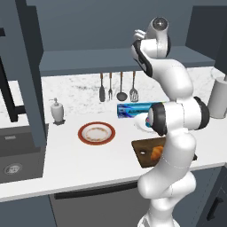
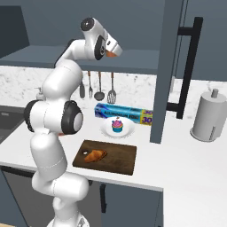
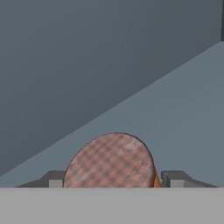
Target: From the different types of pastries on the counter, select a croissant and place it on the cutting board. Then retrieve a jar of jam from the cabinet and place it alongside the croissant on the cutting board.
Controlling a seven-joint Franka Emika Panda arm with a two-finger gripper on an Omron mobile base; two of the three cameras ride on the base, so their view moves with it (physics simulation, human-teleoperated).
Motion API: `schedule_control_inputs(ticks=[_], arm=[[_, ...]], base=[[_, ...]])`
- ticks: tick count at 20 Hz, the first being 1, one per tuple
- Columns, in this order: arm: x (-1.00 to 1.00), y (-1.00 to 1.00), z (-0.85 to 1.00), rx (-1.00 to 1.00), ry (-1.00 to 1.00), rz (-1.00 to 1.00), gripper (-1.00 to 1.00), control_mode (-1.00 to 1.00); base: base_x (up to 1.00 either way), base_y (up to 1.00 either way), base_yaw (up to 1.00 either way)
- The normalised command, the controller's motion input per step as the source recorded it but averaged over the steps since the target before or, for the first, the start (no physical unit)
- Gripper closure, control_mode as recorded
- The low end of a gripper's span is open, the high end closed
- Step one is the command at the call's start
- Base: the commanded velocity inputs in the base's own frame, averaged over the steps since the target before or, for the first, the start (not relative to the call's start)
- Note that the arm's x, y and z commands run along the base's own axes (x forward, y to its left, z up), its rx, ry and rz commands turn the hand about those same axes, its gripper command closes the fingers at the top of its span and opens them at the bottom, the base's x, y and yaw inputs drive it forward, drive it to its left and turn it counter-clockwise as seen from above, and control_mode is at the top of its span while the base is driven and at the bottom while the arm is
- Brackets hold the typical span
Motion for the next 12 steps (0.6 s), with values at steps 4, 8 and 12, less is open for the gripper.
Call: schedule_control_inputs(ticks=[4,8,12], arm=[[0.0,-0.01,0.0,0.0,0.0,0.0,1.0,-1.0],[-0.17,0.0,0.16,-0.05,-0.04,0.04,1.0,-1.0],[-0.37,0.0,0.61,-0.2,-0.23,0.06,1.0,-1.0]], base=[[0.0,0.0,0.0],[0.0,0.0,0.0],[0.0,0.0,0.0]])
